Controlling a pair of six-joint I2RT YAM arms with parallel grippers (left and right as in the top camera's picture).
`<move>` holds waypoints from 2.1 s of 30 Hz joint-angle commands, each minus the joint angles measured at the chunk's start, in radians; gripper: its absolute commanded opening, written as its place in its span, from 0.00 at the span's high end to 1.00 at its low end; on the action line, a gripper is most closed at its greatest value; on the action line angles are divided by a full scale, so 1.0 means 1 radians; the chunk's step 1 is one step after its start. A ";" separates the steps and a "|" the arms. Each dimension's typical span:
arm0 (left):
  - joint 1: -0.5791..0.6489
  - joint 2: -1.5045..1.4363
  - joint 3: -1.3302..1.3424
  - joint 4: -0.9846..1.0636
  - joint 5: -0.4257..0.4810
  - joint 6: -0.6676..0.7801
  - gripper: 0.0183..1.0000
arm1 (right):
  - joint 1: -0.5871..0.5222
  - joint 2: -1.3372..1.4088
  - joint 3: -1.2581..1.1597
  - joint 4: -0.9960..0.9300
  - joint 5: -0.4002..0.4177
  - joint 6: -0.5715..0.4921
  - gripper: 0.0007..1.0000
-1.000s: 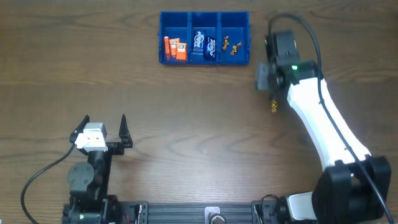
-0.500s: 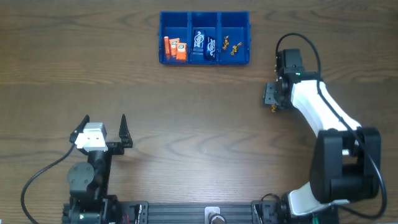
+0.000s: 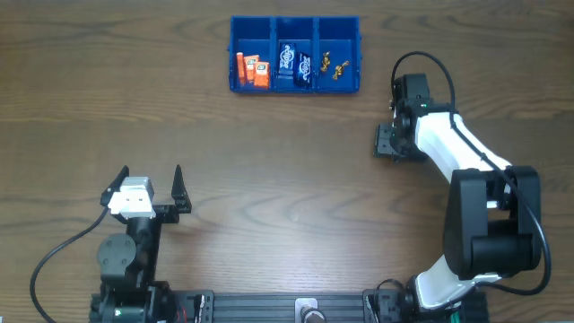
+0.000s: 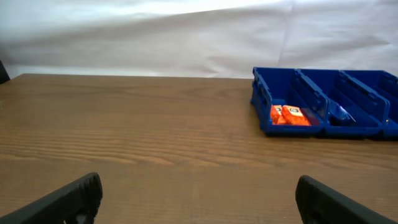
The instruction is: Sort Candies Into Trays
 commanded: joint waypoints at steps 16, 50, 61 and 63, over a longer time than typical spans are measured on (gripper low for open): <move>0.002 -0.006 -0.021 -0.036 -0.009 0.011 0.00 | -0.021 0.039 0.000 0.011 -0.013 -0.009 0.49; 0.002 -0.006 -0.021 -0.037 -0.009 0.011 0.00 | 0.233 0.068 0.744 -0.077 0.130 0.044 0.84; 0.002 -0.006 -0.021 -0.037 -0.009 0.011 0.00 | 0.233 0.296 0.821 -0.012 0.077 0.049 0.85; 0.002 -0.006 -0.021 -0.037 -0.009 0.011 0.00 | 0.233 0.305 0.821 -0.005 0.077 0.049 0.85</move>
